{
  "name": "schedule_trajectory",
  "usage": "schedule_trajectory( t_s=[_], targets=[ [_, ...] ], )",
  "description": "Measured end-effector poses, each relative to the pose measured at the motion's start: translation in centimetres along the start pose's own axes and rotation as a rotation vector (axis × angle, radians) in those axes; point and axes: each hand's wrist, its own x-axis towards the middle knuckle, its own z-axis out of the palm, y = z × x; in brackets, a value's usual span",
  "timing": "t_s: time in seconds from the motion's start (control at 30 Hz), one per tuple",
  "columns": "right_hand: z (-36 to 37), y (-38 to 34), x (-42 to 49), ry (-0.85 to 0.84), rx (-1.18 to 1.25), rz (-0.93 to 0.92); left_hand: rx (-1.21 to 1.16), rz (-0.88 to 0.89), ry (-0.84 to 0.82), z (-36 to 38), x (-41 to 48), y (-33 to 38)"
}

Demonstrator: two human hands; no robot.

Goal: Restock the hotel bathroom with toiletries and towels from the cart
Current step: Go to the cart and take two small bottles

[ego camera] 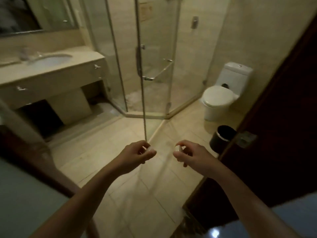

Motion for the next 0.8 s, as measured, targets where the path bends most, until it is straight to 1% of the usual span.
schedule_trajectory(
  t_s=[0.17, 0.3, 0.43, 0.53, 0.63, 0.73, 0.8],
  targets=[
    [1.6, -2.8, 8.3, -0.153, 0.078, -0.118, -0.046, -0.119, 0.224, -4.4, 0.4, -3.6],
    [2.0, -4.6, 14.1, -0.274, 0.095, -0.21, -0.052, -0.207, 0.341, -7.3, 0.9, -4.8],
    [0.5, -6.3, 19.8, -0.312, 0.087, -0.282, -0.048, -0.232, 0.471, -9.6, 2.6, -5.0],
    [0.4, -7.7, 23.5, -0.337, 0.117, -0.298, -0.034, -0.192, 0.572, -10.9, 3.8, -4.9],
    [1.7, -8.9, 26.5, -0.405, 0.109, -0.324, -0.073, -0.205, 0.633, -12.2, 5.2, -5.1],
    [3.1, -9.8, 30.0, -0.484, 0.038, -0.372, -0.088, -0.257, 0.643, -14.1, 7.3, -6.5],
    [3.7, -10.6, 32.9, -0.502, 0.014, -0.385, -0.075, -0.275, 0.654, -15.9, 8.8, -7.7]
  ],
)
